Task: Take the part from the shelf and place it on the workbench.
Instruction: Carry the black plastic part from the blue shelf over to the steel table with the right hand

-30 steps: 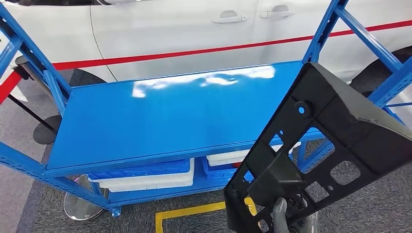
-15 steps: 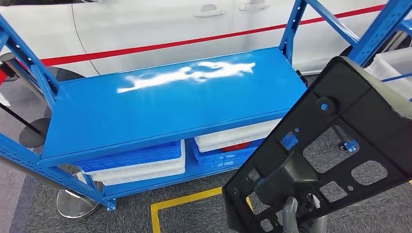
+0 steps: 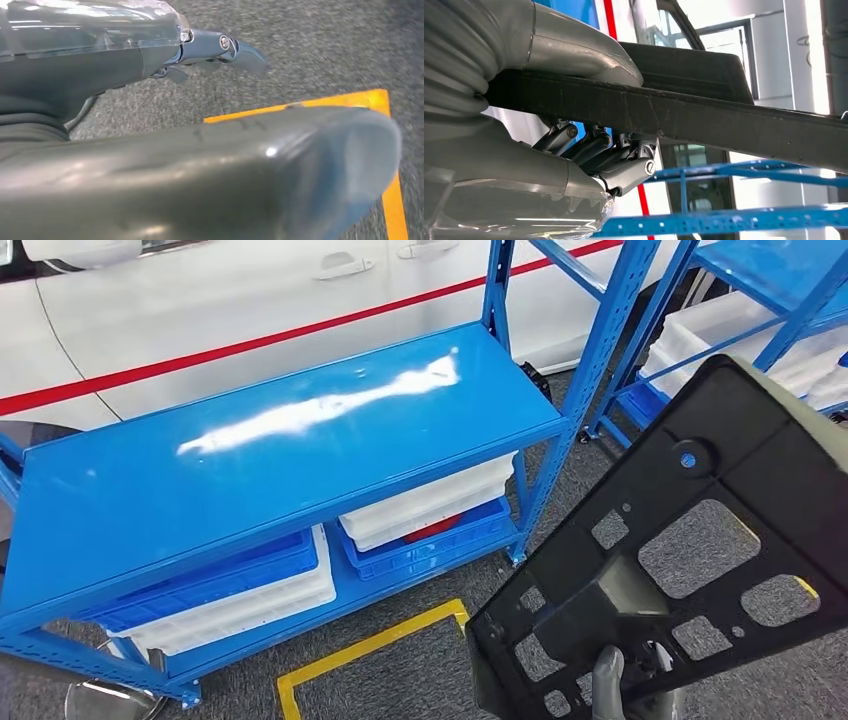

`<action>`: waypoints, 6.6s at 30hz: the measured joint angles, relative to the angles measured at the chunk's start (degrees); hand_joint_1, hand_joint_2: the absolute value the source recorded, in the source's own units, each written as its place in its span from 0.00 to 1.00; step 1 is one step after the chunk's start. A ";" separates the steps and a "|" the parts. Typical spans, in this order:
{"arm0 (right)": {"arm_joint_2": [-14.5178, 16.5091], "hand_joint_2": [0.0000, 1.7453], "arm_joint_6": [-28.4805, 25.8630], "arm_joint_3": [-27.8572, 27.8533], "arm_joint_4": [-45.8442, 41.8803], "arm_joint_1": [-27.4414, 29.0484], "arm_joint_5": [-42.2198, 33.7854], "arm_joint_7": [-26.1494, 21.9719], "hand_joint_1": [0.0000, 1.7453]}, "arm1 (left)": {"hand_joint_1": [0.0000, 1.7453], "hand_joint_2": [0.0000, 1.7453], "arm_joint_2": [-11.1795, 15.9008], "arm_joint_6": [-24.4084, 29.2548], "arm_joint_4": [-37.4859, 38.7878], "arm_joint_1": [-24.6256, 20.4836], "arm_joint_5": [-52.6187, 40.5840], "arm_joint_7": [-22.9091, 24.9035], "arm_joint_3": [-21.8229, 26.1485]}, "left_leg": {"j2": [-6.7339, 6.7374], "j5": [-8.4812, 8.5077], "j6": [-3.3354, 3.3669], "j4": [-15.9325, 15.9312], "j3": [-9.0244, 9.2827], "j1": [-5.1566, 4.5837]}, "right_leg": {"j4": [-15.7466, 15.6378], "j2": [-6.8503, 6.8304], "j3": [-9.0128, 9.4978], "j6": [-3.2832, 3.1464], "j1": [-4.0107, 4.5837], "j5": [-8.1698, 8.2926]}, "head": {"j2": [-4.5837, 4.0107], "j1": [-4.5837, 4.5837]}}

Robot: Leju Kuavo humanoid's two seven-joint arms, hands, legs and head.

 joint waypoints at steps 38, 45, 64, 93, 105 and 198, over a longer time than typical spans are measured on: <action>-2.35 1.00 -10.37 4.92 1.98 -1.77 1.51 0.07 1.00 | 0.00 0.00 2.08 -1.00 0.21 -0.27 -2.95 2.54 0.02 | 4.26 1.06 0.40 -1.83 -1.07 0.47 | 10.89 -3.69 -7.45 2.56 -0.54 -4.56 | 0.00 0.79; -2.59 1.00 -11.91 4.96 1.98 -1.58 2.19 0.34 1.00 | 0.00 0.00 2.47 -1.03 0.40 -0.35 -4.62 3.18 -0.40 | 9.55 0.41 -0.42 -1.51 -0.75 -0.03 | 2.70 -9.19 -1.85 2.47 -0.69 -0.18 | 0.00 0.80; -2.60 1.00 -13.50 5.38 1.49 -1.99 3.92 0.22 1.00 | 0.00 0.00 3.48 -0.70 1.57 -0.42 -6.58 3.08 -1.37 | 0.56 -0.46 -1.03 0.04 -1.10 0.71 | 1.48 2.79 -3.26 1.81 -0.80 1.67 | 0.01 0.57; 1.43 1.00 -7.65 -1.02 -7.75 5.51 5.47 0.65 1.00 | 0.00 0.00 3.15 -0.49 1.67 -0.21 -6.74 3.15 -2.01 | -0.42 -0.60 -1.84 0.84 -1.95 0.90 | 1.67 2.54 -2.42 1.13 -0.48 0.59 | 0.01 0.54; 6.81 1.00 0.83 -9.30 -12.40 8.36 5.87 1.47 1.00 | 0.00 0.00 2.43 0.22 1.66 -0.68 -7.13 3.33 -2.02 | 9.32 -0.19 0.07 -0.30 -1.42 0.02 | 6.12 -7.49 -3.62 2.11 -0.13 -1.44 | 0.00 0.81; 11.62 1.00 4.79 -12.72 -12.93 8.62 10.83 4.79 1.00 | 0.00 0.00 0.53 2.20 2.97 -1.41 -5.43 3.84 -3.65 | 8.35 -1.20 -1.46 -0.76 -0.51 1.00 | 3.05 -6.33 -2.97 2.62 -1.00 0.20 | 0.00 2.02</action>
